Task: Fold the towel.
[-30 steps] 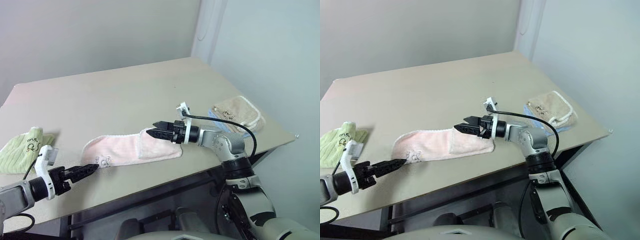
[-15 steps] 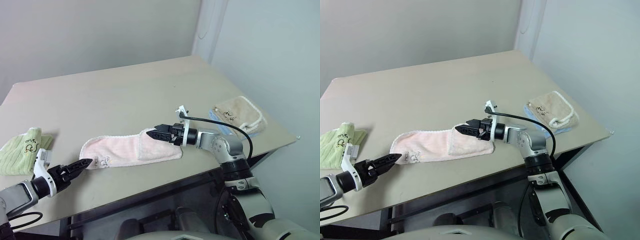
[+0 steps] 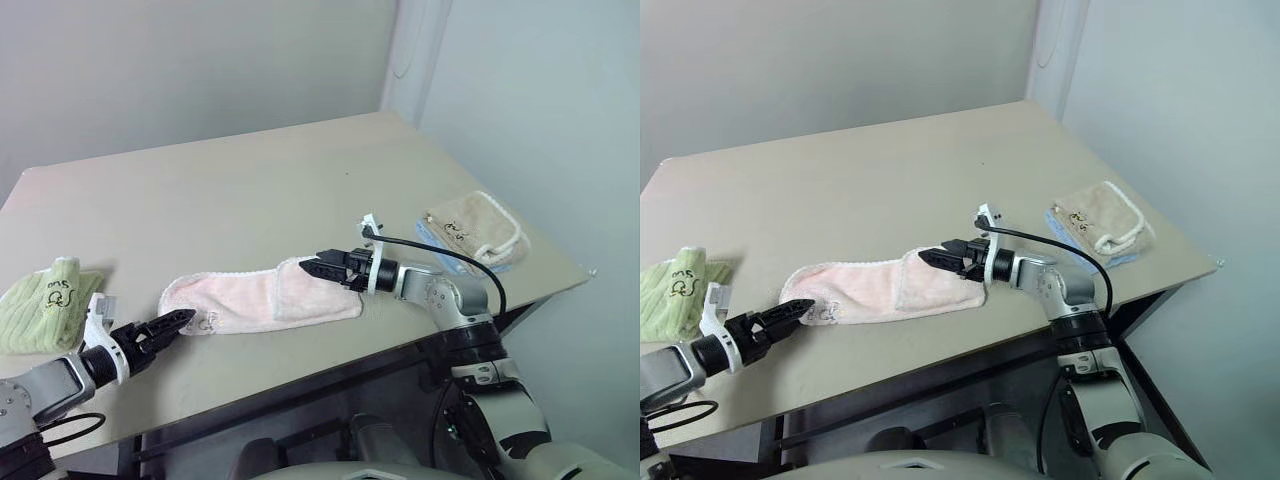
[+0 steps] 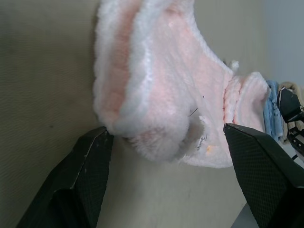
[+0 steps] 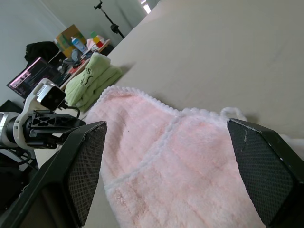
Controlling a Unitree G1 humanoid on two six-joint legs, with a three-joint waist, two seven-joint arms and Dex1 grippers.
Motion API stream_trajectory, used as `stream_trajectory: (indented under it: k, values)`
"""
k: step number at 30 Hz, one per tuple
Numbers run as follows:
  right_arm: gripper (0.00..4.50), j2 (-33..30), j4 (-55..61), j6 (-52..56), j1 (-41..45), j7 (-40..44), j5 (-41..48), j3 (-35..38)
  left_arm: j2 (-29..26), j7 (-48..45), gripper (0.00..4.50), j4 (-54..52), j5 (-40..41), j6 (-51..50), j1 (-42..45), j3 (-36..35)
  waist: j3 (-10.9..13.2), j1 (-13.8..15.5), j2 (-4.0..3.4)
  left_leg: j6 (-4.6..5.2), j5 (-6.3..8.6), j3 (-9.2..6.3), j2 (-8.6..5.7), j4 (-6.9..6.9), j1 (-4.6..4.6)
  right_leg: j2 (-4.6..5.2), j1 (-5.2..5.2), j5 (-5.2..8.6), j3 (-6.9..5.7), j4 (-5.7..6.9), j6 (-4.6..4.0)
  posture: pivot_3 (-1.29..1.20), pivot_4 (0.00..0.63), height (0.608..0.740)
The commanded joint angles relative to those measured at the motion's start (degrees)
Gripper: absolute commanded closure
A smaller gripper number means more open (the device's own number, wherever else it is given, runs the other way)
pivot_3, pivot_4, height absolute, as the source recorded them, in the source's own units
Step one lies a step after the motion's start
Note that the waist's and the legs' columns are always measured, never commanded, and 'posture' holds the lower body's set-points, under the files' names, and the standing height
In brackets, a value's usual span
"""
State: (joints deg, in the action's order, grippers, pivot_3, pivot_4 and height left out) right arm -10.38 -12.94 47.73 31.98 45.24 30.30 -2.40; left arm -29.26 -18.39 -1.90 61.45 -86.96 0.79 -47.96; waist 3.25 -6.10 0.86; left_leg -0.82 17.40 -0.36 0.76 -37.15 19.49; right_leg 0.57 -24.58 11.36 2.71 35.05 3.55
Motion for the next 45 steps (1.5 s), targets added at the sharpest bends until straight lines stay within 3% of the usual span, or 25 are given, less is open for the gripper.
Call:
stream_trajectory:
  k: [1, 9, 11, 15, 21, 27, 34, 38, 42, 45]
  values:
    - [0.26, -0.18, 1.28, -1.20, 0.54, 0.09, 0.02, 0.25, -1.21, 0.50, 0.61, 0.01, 0.47, -0.18, -1.72, -2.81, 0.00, -0.04, -0.01, 0.00, 0.00, 0.00, 0.00, 0.00, 0.00, 0.00, 0.00, 0.00, 0.00, 0.00, 0.00, 0.00, 0.000, 0.740]
    - [0.26, 0.33, -0.16, -1.99, 1.43, 0.09, -0.43, 0.03, -0.52, 1.42, 0.61, 0.22, 0.54, 0.98, -1.79, -2.23, 0.00, -0.87, -0.01, 0.00, 0.00, -0.02, 0.00, 0.02, -0.01, 0.02, 0.00, 0.01, 0.00, -0.01, -0.01, 0.00, 0.000, 0.740]
    - [0.26, 0.60, -0.20, -2.11, 1.49, -0.08, -0.38, 0.17, 0.72, 2.51, 0.98, 0.21, -0.08, 1.82, -0.76, -1.27, 0.00, -0.90, -0.01, 0.00, 0.00, -0.03, 0.00, 0.02, -0.04, 0.02, 0.03, 0.01, 0.00, 0.00, -0.01, 0.00, 0.000, 0.740]
    - [0.26, 0.48, -0.69, -2.77, 1.43, -0.62, -1.02, 0.30, 2.33, 4.36, 2.24, 1.47, -0.74, 3.71, 0.78, -0.88, -0.01, -0.86, 0.01, 0.00, 0.00, -0.05, -0.01, 0.01, -0.03, 0.01, 0.05, 0.01, -0.03, 0.01, -0.01, 0.00, 0.000, 0.740]
    - [0.26, -0.20, -1.01, -3.22, 1.24, -1.39, -1.19, 1.06, 3.29, 4.71, 4.47, 0.85, 0.27, 4.94, 0.78, -0.38, -0.01, -0.93, 0.02, 0.00, 0.00, -0.05, -0.01, 0.03, 0.00, 0.02, 0.03, 0.01, -0.01, -0.01, -0.01, 0.00, 0.000, 0.740]
    - [0.26, -0.95, -0.30, -3.44, 0.20, 0.04, -1.69, -0.31, 1.07, 2.47, 4.47, -2.32, 2.54, 5.45, -1.05, -1.15, 0.00, -1.06, 0.03, 0.00, 0.00, -0.06, -0.01, 0.02, -0.01, 0.01, 0.03, 0.02, -0.02, -0.01, -0.01, 0.00, 0.000, 0.740]
    - [0.26, -3.72, 2.55, -2.97, -1.31, 3.93, -0.51, -0.39, -8.88, -4.71, 4.47, -12.40, -0.43, 12.11, -2.19, 5.58, 0.07, -0.80, 0.19, -0.01, 0.00, -0.07, -0.01, 0.04, 0.04, 0.06, -0.01, 0.04, -0.04, -0.03, -0.06, 0.00, 0.000, 0.740]
    - [0.26, -6.78, 4.10, -2.65, -2.37, 6.14, -0.20, -0.22, -14.55, -10.50, 4.47, -15.52, 0.09, 14.15, 1.31, 11.60, 0.11, -0.77, 0.21, -0.01, 0.00, -0.04, -0.07, 0.04, 0.08, 0.10, 0.01, 0.05, -0.04, -0.11, -0.04, 0.00, 0.000, 0.740]
    - [0.26, -9.64, 6.88, -0.85, -4.48, 6.83, 0.84, 0.54, -19.58, -17.16, 4.47, -16.28, -5.15, 18.12, 7.54, 24.94, 0.17, -0.86, 0.18, -0.01, 0.01, 0.02, -0.07, 0.13, 0.08, 0.05, -0.01, 0.08, -0.01, -0.12, -0.02, 0.00, 0.000, 0.740]
    - [0.26, -11.24, 8.69, -0.74, -6.26, 6.00, 0.71, 0.97, -19.99, -21.64, 4.47, -14.05, -6.80, 19.91, 15.10, 32.30, 0.23, -0.64, 0.21, -0.01, 0.00, 0.03, -0.09, 0.12, 0.13, 0.03, -0.01, 0.11, -0.05, -0.11, -0.01, 0.00, 0.000, 0.740]
